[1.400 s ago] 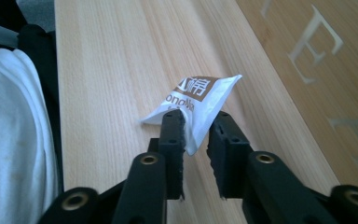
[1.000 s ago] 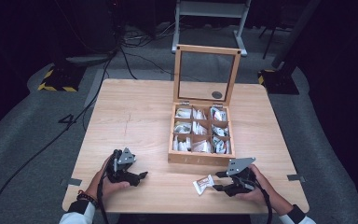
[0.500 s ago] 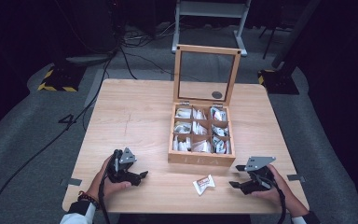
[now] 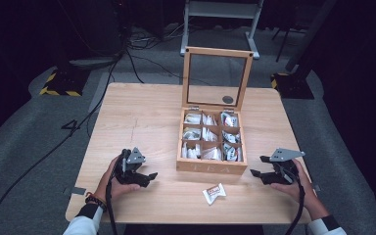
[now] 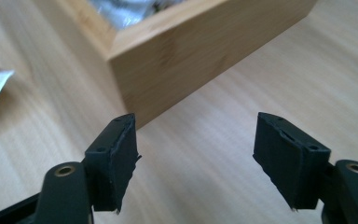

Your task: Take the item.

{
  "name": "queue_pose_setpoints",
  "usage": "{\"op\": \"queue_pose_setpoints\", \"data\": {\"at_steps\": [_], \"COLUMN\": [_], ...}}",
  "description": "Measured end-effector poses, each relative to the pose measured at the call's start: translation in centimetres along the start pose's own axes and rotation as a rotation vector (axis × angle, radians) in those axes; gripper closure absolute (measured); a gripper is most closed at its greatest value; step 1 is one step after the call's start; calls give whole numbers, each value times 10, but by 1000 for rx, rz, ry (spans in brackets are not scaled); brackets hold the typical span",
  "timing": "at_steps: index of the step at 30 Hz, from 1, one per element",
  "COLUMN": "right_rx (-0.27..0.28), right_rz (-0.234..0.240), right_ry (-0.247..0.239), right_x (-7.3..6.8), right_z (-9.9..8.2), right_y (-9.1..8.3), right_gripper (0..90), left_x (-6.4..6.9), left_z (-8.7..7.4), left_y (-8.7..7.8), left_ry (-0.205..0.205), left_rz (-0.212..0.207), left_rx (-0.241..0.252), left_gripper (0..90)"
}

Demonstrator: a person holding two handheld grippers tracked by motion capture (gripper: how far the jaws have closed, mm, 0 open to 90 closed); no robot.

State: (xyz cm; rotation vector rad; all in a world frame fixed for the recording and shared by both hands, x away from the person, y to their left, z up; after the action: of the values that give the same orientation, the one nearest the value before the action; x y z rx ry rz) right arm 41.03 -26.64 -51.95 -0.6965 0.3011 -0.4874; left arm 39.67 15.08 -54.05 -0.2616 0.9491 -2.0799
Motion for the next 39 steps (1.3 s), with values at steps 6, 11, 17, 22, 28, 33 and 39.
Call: {"op": "queue_pose_setpoints", "data": {"at_steps": [6, 11, 17, 22, 28, 33, 39], "right_rx": [64, 103, 145, 152, 162, 173, 179], "right_rz": [-25, -33, -48, -50, -49, -51, -71], "right_ry": [29, 58, 71, 68, 61, 66, 79], "right_x": [23, 40, 57, 63, 67, 73, 82], "right_z": [17, 32, 56, 70, 90, 102, 115], "right_y": [-10, -15, -17, -11, -4, 0, -2], "right_gripper": [333, 340, 344, 341, 345, 347, 324], "left_x": [-11, -20, -26, -25, -32, -41, -49], "left_z": [21, 41, 70, 86, 110, 127, 145], "left_y": [7, 16, 26, 34, 37, 43, 47], "left_ry": [-3, -24, -23, 12, 7, -5, -12], "left_rz": [3, 4, 6, 6, 17, 43, 56], "left_rx": [35, 42, 73, 66, 99, 103, 111], "left_gripper": [197, 197, 197, 199, 198, 198, 192]}}
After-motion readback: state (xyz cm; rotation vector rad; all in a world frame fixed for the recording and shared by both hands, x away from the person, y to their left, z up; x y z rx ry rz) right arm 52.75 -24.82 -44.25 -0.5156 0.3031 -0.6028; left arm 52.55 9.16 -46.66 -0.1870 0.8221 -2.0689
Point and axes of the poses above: each handheld gripper's, and its own axes: y roughly forward along the jaws, z roughly out of its top, x roughly to its right, the point moved 8 cm from there along y, roughly forward along the jaws, and after that the axes turned 13 degrees about z, right-handed, at the moved point
